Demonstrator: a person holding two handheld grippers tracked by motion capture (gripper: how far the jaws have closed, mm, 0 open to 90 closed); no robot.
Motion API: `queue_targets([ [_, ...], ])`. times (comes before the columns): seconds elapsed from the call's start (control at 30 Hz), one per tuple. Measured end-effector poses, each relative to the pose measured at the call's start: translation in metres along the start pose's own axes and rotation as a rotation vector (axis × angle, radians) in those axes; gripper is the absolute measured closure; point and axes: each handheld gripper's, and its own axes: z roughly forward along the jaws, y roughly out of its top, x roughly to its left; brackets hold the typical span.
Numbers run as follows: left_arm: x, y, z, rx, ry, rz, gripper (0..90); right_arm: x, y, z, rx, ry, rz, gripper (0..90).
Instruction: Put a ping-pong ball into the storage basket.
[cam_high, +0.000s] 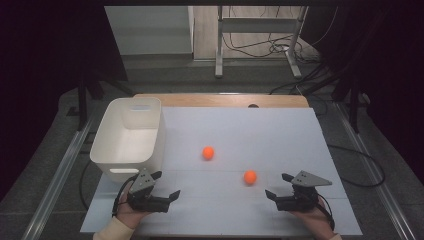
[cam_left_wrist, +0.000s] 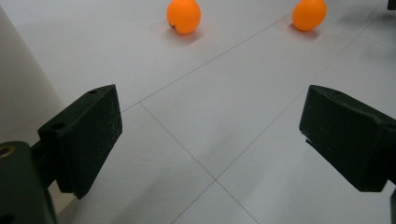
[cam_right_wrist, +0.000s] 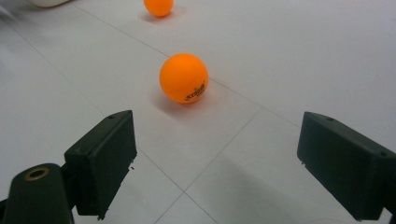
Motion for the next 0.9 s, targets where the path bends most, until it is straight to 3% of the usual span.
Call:
queue_targets([
  [0.17, -0.0007, 0.0011, -0.0018, -0.007, -0.018, -0.002, 6.8, 0.0015, -0.0004, 0.0015, 0.013, -0.02, -0.001, 12.2],
  [0.77, -0.0005, 0.0061, 0.0007, 0.001, -0.017, 0.009, 7.1, 0.0017, -0.0016, 0.0014, 0.024, -0.022, 0.002, 12.2],
  [0.9, -0.0017, 0.009, -0.0003, -0.001, -0.033, 0.001, 7.1, 0.0005, -0.0019, 0.001, 0.024, -0.028, 0.009, 12.2],
])
